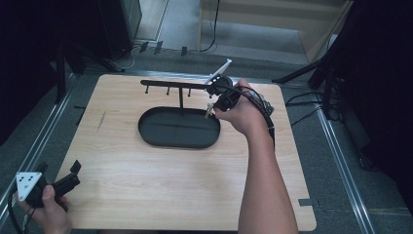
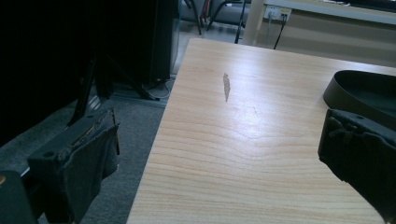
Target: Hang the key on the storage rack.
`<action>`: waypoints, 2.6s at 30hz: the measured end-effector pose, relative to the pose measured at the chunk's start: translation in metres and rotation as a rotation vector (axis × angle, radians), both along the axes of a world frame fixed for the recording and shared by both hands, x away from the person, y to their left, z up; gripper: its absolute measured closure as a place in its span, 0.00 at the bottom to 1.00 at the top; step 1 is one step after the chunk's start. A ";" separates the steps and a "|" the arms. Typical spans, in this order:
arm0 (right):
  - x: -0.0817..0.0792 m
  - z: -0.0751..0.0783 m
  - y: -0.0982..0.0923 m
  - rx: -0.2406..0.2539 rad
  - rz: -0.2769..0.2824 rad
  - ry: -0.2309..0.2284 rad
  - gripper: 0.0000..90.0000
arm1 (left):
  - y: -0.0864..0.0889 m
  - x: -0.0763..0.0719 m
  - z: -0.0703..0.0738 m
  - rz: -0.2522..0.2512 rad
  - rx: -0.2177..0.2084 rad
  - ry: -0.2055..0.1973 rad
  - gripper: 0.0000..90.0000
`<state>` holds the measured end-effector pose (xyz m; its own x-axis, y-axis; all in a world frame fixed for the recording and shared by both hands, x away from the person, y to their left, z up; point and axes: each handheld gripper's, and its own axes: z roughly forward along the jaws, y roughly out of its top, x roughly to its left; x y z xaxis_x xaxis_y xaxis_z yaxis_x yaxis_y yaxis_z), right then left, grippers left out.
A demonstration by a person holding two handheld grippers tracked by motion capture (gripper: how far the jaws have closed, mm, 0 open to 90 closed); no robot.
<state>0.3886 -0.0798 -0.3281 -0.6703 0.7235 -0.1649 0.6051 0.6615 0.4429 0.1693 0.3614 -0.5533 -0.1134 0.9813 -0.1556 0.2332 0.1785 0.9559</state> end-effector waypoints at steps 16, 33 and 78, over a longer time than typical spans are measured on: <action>0.012 0.005 0.003 -0.007 -0.041 -0.079 0.95 | 0.001 0.000 0.000 -0.001 -0.003 0.001 0.00; 0.018 -0.005 -0.010 0.029 -0.147 -0.143 0.78 | 0.001 0.001 0.000 0.000 -0.003 0.002 0.00; -0.019 -0.127 -0.166 -0.050 -0.460 0.397 0.63 | -0.001 0.002 0.000 -0.010 0.012 0.006 0.00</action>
<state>0.3693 -0.2460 -0.4550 -0.3077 0.9515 -0.0079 0.9465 0.3069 0.0996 0.1712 0.3605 -0.5531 -0.1049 0.9842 -0.1428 0.2409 0.1644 0.9565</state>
